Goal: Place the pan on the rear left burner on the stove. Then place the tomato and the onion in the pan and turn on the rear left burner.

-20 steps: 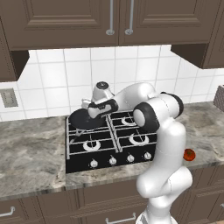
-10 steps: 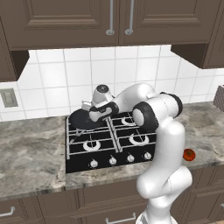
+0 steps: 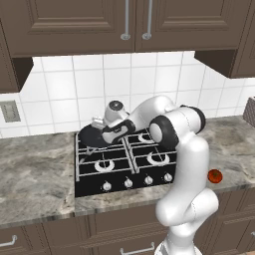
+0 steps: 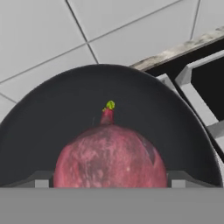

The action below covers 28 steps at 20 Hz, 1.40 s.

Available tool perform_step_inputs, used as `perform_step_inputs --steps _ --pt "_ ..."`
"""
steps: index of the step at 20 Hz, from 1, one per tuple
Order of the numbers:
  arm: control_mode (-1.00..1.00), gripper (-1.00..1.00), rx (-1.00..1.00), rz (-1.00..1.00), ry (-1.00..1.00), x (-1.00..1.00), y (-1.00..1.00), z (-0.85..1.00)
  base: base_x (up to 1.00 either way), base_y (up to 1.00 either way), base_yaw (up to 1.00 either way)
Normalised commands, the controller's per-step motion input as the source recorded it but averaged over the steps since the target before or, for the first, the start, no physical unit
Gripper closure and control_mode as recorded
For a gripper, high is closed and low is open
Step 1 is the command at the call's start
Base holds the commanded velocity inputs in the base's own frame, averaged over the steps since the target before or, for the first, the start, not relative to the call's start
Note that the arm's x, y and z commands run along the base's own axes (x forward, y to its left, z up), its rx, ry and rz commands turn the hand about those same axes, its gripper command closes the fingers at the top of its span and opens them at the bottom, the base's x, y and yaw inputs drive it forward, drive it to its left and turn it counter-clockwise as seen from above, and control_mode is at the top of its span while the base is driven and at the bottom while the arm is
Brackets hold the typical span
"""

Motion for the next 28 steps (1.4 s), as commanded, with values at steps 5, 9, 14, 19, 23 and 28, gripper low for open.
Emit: perform_step_inputs --steps 5,9,14,19,23,28 --pt "-1.0 -1.0 0.0 0.0 -0.03 0.08 0.22 0.0 0.0 0.0 0.0" --pt "-1.0 -1.0 0.0 0.0 -0.03 0.01 0.04 0.0 0.0 0.0 0.0" --pt "-1.0 -1.0 0.0 -0.01 -0.04 0.0 0.0 0.03 0.0 0.0 0.0" --pt "-1.0 -1.0 0.0 -0.03 -0.04 0.0 -0.01 0.16 0.0 0.0 0.0" --pt "-1.0 -1.0 0.0 -0.03 -0.06 -0.02 -0.19 0.44 0.0 0.0 0.0" --pt "-1.0 -1.0 0.0 -0.03 -0.03 -0.2 -0.25 0.39 0.0 0.0 0.0"
